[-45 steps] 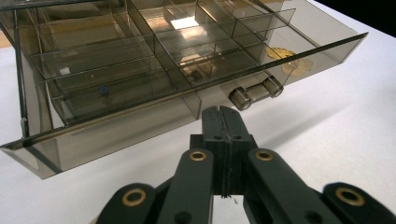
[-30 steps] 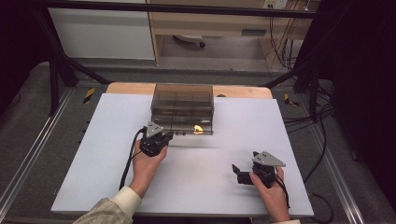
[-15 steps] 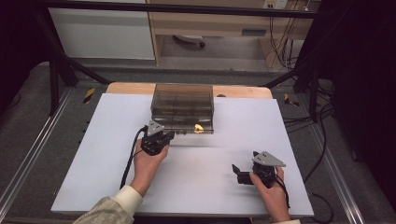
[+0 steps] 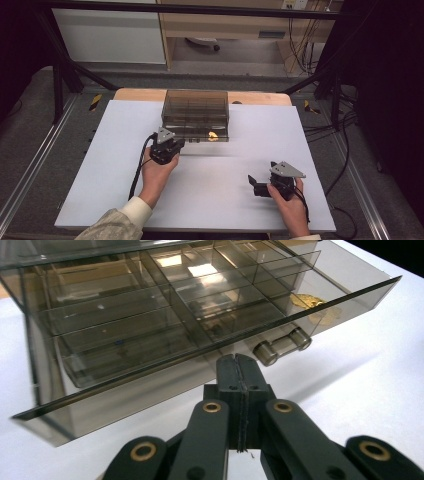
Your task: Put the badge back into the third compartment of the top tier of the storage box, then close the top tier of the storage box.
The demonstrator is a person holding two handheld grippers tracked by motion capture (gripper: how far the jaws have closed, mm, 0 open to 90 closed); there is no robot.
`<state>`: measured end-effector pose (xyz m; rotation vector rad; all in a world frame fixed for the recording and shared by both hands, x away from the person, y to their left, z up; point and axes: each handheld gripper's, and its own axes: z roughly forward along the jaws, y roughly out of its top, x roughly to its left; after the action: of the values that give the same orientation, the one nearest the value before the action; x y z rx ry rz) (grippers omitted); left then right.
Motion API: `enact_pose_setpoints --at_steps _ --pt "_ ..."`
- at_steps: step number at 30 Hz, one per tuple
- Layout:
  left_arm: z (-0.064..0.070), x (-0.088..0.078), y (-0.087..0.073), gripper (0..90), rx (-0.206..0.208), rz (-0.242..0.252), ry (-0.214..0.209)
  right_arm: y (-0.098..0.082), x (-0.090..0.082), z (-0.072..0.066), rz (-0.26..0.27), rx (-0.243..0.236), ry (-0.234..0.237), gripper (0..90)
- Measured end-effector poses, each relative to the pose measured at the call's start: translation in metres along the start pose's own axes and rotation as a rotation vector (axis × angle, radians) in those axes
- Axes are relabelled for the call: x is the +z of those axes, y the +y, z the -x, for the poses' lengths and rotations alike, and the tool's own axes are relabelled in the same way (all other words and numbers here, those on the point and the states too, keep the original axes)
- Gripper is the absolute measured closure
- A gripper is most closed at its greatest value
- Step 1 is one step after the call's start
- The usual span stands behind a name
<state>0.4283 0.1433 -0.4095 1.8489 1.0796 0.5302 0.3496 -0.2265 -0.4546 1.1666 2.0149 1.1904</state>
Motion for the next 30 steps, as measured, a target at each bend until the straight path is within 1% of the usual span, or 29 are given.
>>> enact_pose_setpoints --at_steps 1,2,3,4,5,6,11,13,16,21,23,24,27,29,30 --pt "0.0 0.0 0.0 90.0 0.0 0.0 0.0 0.0007 0.0001 -0.0001 0.004 -0.003 0.001 2.9" --pt "-0.0017 0.0 0.0004 90.0 -0.013 -0.003 -0.011 0.0016 -0.0003 -0.0009 0.008 -0.004 0.002 2.9" --pt "-0.0017 0.0 0.0004 90.0 -0.013 -0.003 -0.011 0.0016 -0.0003 -0.0009 0.008 -0.004 0.002 2.9" --pt "-0.0016 0.0009 0.0007 90.0 -0.003 -0.012 -0.012 0.0025 -0.0012 -0.0028 0.012 -0.008 -0.001 2.8" --pt "-0.0016 0.001 0.0008 90.0 -0.002 -0.013 -0.013 0.0024 -0.0016 -0.0024 0.013 -0.019 -0.001 2.8" --pt "-0.0014 0.0009 0.0009 90.0 -0.005 -0.009 -0.012 0.0023 -0.0021 -0.0028 0.013 -0.021 -0.001 2.8" --pt "0.0001 0.0019 0.0011 90.0 -0.01 -0.005 -0.009 0.0014 -0.0026 -0.0019 0.015 -0.017 0.003 2.6" --pt "0.0008 0.0029 0.0017 90.0 -0.004 -0.007 -0.009 0.0013 -0.003 -0.0015 0.016 -0.017 0.004 2.7" --pt "0.0 0.0039 0.0027 90.0 -0.012 -0.007 -0.008 0.0017 -0.0044 -0.0016 0.023 -0.015 0.003 2.6" --pt "-0.001 0.0039 0.0026 90.0 -0.014 -0.01 -0.014 0.0021 -0.0034 -0.0014 0.026 -0.018 0.003 2.6" --pt "-0.0013 0.0038 0.0026 90.0 -0.013 -0.011 -0.013 0.0022 -0.0034 -0.0016 0.025 -0.017 0.003 2.6" --pt "-0.0017 0.0029 0.0025 90.0 -0.007 -0.009 0.001 0.0026 -0.0031 -0.0021 0.025 -0.015 0.003 2.6" --pt "-0.0017 0.0018 0.003 90.0 -0.004 -0.004 0.001 0.0031 -0.0034 -0.0026 0.026 -0.017 0.002 2.6" --pt "-0.0021 0.0015 0.0032 90.0 -0.012 -0.001 -0.003 0.0033 -0.0033 -0.0039 0.026 -0.012 0.004 2.6" --pt "-0.0021 0.0015 0.0032 90.0 -0.012 -0.001 -0.003 0.003 -0.0029 -0.0042 0.025 -0.017 0.004 2.6"
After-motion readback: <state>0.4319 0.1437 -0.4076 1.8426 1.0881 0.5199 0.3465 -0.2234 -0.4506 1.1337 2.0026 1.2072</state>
